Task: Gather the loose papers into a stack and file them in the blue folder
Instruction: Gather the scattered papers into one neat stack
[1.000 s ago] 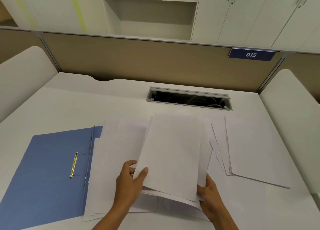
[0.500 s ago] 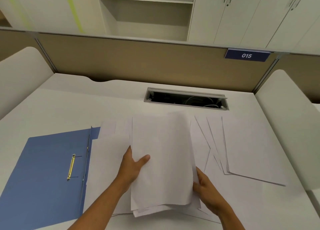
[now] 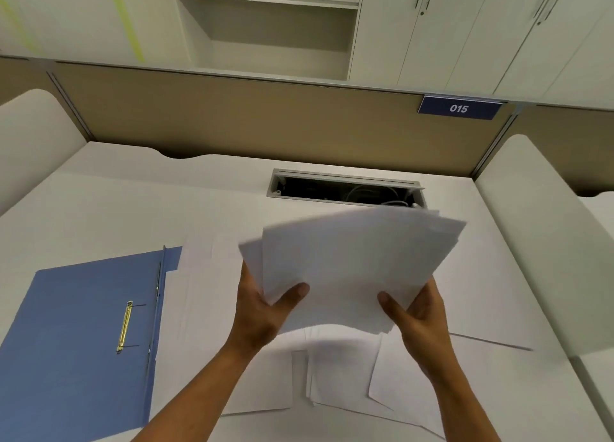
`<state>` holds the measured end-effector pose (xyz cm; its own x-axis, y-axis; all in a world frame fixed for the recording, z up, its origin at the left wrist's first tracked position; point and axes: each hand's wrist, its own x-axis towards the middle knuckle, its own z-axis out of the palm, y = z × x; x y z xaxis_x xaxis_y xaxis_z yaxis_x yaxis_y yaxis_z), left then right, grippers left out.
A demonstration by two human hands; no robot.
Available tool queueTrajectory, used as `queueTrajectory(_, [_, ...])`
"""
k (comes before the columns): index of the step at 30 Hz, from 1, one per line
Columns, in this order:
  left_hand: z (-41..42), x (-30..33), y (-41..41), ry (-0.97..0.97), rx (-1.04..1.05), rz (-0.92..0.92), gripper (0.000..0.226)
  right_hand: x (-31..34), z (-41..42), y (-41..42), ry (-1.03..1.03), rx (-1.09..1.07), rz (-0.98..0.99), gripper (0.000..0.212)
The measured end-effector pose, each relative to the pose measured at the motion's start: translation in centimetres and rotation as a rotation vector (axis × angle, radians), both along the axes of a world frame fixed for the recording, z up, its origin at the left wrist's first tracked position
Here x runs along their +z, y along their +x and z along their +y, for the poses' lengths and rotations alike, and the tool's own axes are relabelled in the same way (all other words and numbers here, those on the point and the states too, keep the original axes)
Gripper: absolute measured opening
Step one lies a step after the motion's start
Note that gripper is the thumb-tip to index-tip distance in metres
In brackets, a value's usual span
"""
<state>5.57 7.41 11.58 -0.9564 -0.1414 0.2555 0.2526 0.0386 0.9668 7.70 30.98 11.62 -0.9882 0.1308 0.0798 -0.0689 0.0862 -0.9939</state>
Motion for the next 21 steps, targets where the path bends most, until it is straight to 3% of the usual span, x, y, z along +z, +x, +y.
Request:
queueTrajectory(2, [0.0,-1.1,0.6,0.015,0.007,-0.003,0.077,-1.4,-0.6,0.4,0.022,-0.016,-0.056,0.063])
queueTrajectory(5, [0.3,-2.8,1.3,-0.001,-0.007,-0.085,0.066,-3.6,-1.9,0.9,0.022,-0.043,-0.108,0.052])
queueTrajectory(9, [1.0,-3.3,1.5,0.048,0.065,-0.148,0.048,-4.1,-3.2,0.9,0.039,-0.106,-0.099,0.035])
queueTrajectory(13, [1.2,-3.3,1.8,0.084,0.107,-0.152,0.048,-4.4,-3.0,1.0,0.08,-0.143,-0.058,0.032])
queueTrajectory(21, [-0.1,-7.6,2.7,-0.086,0.14,-0.323,0.034,-7.0,-2.9,1.4,0.127,-0.177,-0.142,0.019])
